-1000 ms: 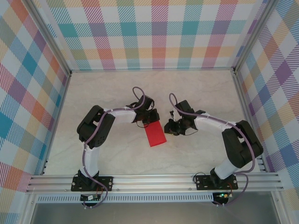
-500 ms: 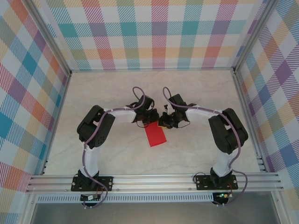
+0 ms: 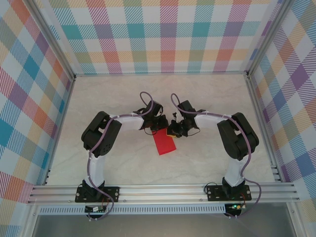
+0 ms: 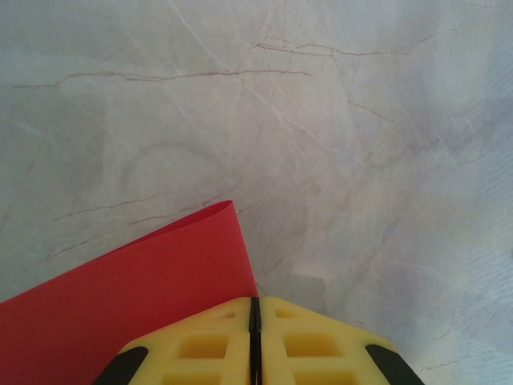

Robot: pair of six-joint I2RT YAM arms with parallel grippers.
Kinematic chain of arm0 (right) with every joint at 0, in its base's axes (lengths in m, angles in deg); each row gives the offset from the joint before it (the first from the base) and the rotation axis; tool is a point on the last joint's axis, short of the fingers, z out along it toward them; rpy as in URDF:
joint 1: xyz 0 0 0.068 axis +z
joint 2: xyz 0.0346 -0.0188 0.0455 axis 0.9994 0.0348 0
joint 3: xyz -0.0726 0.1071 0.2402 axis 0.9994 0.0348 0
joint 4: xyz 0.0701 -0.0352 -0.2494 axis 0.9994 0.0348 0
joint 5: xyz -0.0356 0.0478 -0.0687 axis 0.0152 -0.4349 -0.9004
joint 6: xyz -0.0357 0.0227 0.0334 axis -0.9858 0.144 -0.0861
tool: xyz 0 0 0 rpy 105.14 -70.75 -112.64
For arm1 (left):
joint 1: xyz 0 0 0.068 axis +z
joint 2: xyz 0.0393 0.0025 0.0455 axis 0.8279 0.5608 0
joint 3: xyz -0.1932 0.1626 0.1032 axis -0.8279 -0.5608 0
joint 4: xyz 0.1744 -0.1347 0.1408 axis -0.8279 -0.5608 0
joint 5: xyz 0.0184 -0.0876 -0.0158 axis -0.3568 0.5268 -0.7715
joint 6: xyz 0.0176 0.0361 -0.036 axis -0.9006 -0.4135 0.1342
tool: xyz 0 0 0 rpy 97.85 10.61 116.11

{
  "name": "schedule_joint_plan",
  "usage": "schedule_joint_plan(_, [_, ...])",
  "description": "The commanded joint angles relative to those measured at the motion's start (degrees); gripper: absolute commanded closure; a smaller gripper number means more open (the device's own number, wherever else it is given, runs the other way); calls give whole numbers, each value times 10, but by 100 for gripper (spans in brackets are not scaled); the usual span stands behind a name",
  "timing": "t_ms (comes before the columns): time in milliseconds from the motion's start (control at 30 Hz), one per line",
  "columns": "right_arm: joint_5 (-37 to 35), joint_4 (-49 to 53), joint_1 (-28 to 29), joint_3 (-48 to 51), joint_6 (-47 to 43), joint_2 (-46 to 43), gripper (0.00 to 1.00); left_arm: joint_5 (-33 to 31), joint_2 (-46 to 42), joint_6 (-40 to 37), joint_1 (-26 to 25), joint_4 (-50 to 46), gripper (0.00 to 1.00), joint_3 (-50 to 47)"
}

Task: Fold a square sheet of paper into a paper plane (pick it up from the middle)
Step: First fold in half a square sheet of paper at the center of the table.

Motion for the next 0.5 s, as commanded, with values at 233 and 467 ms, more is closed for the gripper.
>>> schedule_joint_plan(233, [-3, -2, 5, 60, -5, -22, 87, -25, 28, 5, -4, -43, 90, -13])
schedule_joint_plan(467, [-3, 1, 8, 101, -6, -46, 86, -28, 31, 9, -4, -44, 90, -13])
